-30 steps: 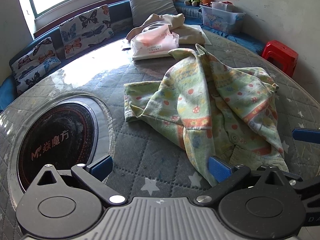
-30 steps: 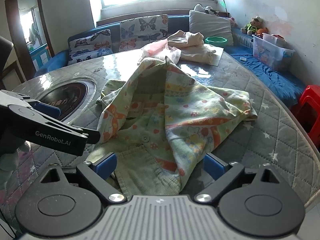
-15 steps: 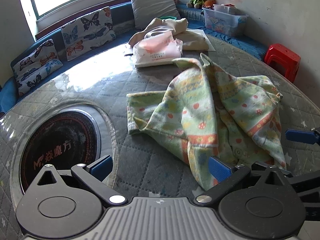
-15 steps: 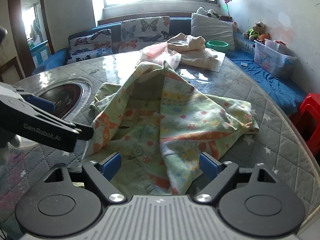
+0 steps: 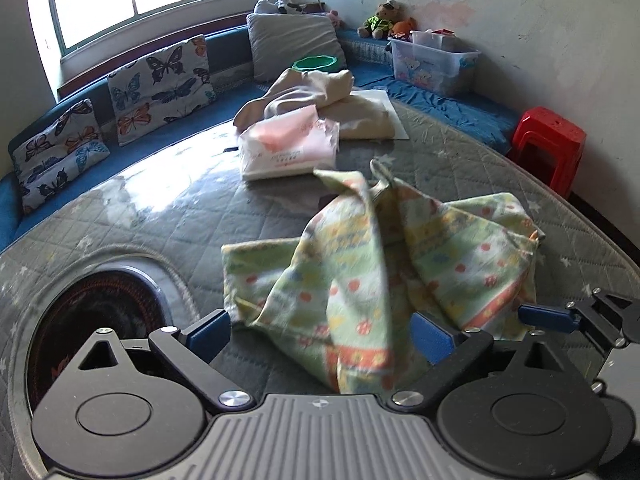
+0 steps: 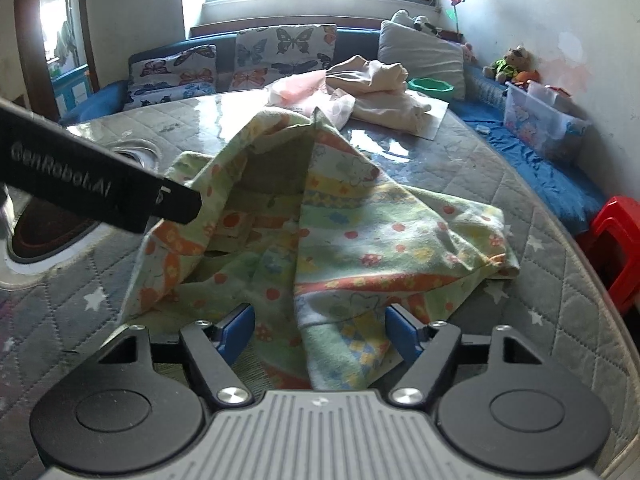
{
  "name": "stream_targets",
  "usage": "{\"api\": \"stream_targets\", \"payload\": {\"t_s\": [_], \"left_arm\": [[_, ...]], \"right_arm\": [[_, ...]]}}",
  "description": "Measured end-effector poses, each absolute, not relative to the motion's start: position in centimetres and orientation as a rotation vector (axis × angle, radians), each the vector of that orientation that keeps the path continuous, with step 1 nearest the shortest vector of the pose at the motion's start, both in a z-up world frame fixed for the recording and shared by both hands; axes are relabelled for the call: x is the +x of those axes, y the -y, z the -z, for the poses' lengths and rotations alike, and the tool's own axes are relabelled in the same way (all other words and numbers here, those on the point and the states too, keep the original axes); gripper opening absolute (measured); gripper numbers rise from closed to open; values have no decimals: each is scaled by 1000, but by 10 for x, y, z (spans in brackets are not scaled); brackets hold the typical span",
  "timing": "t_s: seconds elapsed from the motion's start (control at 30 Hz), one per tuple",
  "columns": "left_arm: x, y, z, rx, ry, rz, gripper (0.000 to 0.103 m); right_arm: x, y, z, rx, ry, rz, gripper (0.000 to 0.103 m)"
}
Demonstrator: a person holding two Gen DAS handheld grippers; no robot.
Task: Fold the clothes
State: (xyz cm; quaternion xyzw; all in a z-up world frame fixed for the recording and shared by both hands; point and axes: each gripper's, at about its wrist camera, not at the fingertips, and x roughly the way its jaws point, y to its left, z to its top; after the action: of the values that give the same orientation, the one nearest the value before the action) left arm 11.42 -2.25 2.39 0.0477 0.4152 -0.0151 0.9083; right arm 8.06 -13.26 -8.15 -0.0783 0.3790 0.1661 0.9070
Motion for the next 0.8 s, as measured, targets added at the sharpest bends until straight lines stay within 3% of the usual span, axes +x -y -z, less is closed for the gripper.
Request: {"api": "stream_targets", "payload": {"t_s": [0.07,0.2,0.27,0.33,0.4,0.5,0.67,0.8], "left_arm": [[119,25,-23,99,-859,37,93],[126,28,-19,98,-866,51,76],[128,29,-15,106,-870,55,66],[131,28,-11,105,-883,62,40],[132,26,-8,91,-890,80,24],[130,24,-6,92,-881,98,9],[123,16,-5,100,-864,87,4],[118,1,-4,80,-864,60,3]], "right_arm": [[82,132,83,-170,-778,-338,71],[85,133,84,-167,-780,-331,66],[85,134,85,-165,-780,-325,59],[85,136,85,-165,-778,-317,53],[86,140,84,-158,-779,-312,49],[86,145,84,-140,-780,-305,42],[85,156,81,-97,-775,-292,24],[85,161,82,-90,-778,-279,17]]}}
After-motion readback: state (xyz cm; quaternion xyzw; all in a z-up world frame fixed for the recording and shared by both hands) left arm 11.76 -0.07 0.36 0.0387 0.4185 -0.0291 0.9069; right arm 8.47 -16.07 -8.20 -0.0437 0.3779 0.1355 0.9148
